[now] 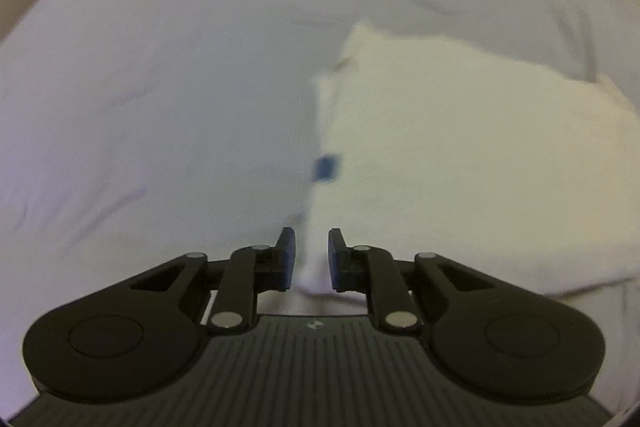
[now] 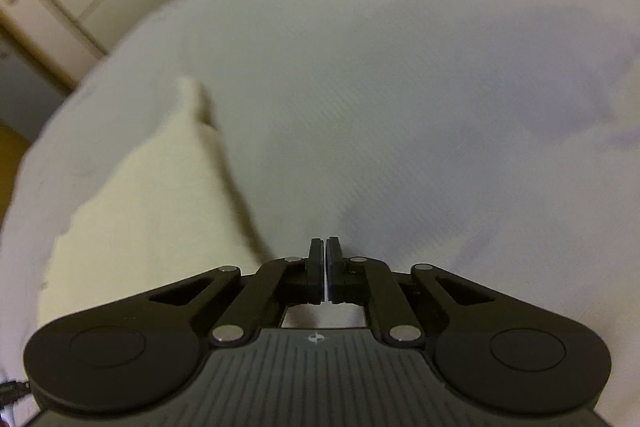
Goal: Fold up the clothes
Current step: 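Release the sweater and lift both grippers above the folded bundle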
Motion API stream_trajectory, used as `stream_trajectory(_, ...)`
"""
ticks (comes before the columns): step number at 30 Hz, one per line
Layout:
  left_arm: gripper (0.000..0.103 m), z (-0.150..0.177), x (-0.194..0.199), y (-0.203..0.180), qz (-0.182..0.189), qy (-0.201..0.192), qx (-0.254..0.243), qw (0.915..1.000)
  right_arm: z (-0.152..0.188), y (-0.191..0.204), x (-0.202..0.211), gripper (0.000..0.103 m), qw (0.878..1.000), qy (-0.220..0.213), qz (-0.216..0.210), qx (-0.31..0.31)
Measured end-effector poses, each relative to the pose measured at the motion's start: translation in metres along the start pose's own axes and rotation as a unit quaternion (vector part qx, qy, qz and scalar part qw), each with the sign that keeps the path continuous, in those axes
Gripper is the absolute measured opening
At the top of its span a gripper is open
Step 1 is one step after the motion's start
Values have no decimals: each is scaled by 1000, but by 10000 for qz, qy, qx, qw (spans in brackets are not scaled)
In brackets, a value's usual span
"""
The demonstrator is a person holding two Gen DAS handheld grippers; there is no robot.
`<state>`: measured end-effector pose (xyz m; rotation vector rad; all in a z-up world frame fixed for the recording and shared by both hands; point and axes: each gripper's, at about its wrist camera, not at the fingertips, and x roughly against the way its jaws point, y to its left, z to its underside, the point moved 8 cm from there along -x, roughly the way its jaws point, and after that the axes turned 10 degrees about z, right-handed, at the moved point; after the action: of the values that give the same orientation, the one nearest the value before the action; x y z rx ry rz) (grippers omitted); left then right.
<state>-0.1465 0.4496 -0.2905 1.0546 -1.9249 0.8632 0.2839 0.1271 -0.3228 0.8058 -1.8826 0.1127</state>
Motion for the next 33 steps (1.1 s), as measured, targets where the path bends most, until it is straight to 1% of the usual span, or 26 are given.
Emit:
stream_trajectory(1, 16, 0, 0, -9, 84, -10, -13, 10000, 3, 7, 2, 17, 9998, 23, -168, 102)
stream_trajectory(2, 17, 1, -6, -17, 70, 27, -74, 9999, 7, 13, 4, 17, 9992, 46, -335, 205)
stream_trajectory(3, 17, 4, -14, -22, -5, 103, -129, 9999, 10, 20, 7, 19, 9982, 69, -503, 307)
stream_trajectory(5, 17, 11, -43, -23, -316, 518, -75, 9981, 22, 27, -9, 19, 9971, 316, -428, 550)
stream_trajectory(6, 17, 14, -54, -24, -461, 717, -24, 9964, 22, 25, -24, 19, 9970, 456, -221, 593)
stream_trajectory(7, 17, 18, -57, -25, -614, 851, 3, 9945, 21, 20, -28, 28, 9971, 517, -122, 547)
stream_trajectory(8, 17, 20, -57, -28, -734, 933, 8, 9929, 20, 16, -28, 32, 9973, 553, -68, 482)
stream_trajectory(9, 17, 21, -50, -33, -776, 913, -23, 9928, 19, 12, -29, 32, 9974, 590, -15, 417)
stream_trajectory(11, 17, 21, -33, -46, -796, 837, -63, 9933, 13, 9, -10, 36, 9978, 417, -138, 488)
stream_trajectory(13, 17, 19, -19, -58, -808, 785, -87, 9936, 9, 9, 10, 45, 9975, 297, -334, 552)
stream_trajectory(16, 20, 16, -4, -73, -796, 725, -101, 9941, 6, 11, 28, 47, 9963, 250, -655, 506)
stream_trajectory(19, 21, 13, 6, -81, -747, 667, -156, 9949, 0, 17, 29, 49, 9954, 233, -761, 527)
stream_trajectory(22, 22, 8, 3, -84, -749, 685, -226, 9946, -6, 18, 34, 51, 9951, 267, -833, 465)
stream_trajectory(23, 22, 6, 1, -84, -756, 705, -245, 9943, -12, 24, 34, 52, 9952, 267, -836, 433)
stream_trajectory(24, 23, 5, -3, -82, -768, 736, -257, 9940, -18, 33, 33, 53, 9954, 263, -832, 403)
stream_trajectory(25, 23, 5, -6, -80, -766, 761, -269, 9938, -17, 30, 23, 53, 9955, 266, -827, 370)
stream_trajectory(27, 23, 5, -12, -76, -711, 795, -289, 9939, -9, 23, 15, 55, 9958, 274, -824, 276)
stream_trajectory(30, 24, 5, -15, -72, -604, 830, -329, 9942, -3, 19, 2, 64, 9964, 268, -800, 124)
stream_trajectory(33, 25, 3, -24, -67, -540, 911, -435, 9934, 8, 8, -5, 65, 9959, 305, -809, -265)
